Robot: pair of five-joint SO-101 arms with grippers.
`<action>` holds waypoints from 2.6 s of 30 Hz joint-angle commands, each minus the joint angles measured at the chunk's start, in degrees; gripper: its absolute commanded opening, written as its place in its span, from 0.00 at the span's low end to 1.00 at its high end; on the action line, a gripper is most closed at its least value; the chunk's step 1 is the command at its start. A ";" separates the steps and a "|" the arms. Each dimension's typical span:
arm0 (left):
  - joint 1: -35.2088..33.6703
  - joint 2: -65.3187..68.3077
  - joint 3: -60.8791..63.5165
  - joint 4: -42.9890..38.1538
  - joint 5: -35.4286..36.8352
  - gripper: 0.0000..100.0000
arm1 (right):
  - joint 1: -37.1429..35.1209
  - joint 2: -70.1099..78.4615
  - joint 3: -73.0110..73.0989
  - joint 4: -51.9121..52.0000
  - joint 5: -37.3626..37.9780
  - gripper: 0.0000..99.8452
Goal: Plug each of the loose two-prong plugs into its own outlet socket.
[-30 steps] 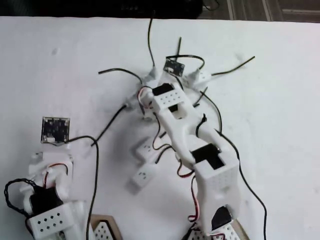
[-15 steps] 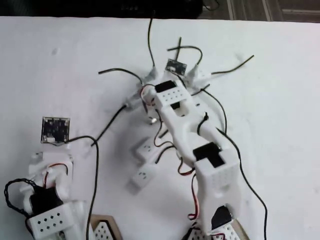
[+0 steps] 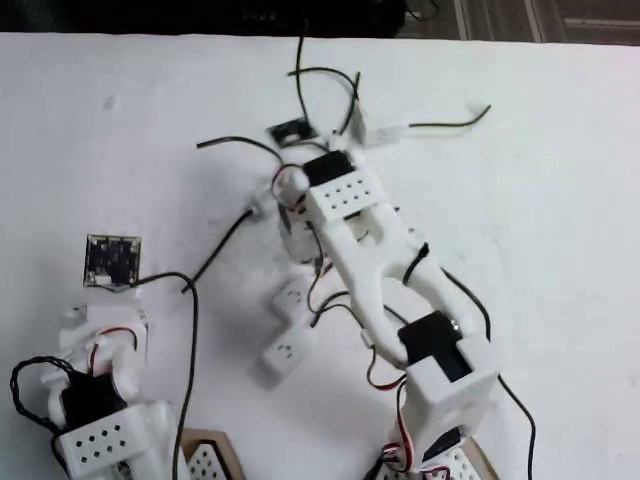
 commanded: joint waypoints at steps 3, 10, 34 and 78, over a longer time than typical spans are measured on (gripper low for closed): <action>-0.13 -0.40 -0.26 -0.18 -0.53 0.02 | -2.33 -5.85 -1.58 6.55 2.90 0.02; -0.13 -0.40 -0.09 -0.26 -0.53 0.02 | -2.59 -18.68 -1.41 13.14 2.99 0.02; 16.04 -0.40 -14.59 0.26 9.41 0.02 | -17.10 -74.51 26.99 7.52 3.16 0.02; 54.29 -15.96 -19.60 10.64 9.41 0.02 | -28.53 -91.03 66.11 -24.48 6.24 0.02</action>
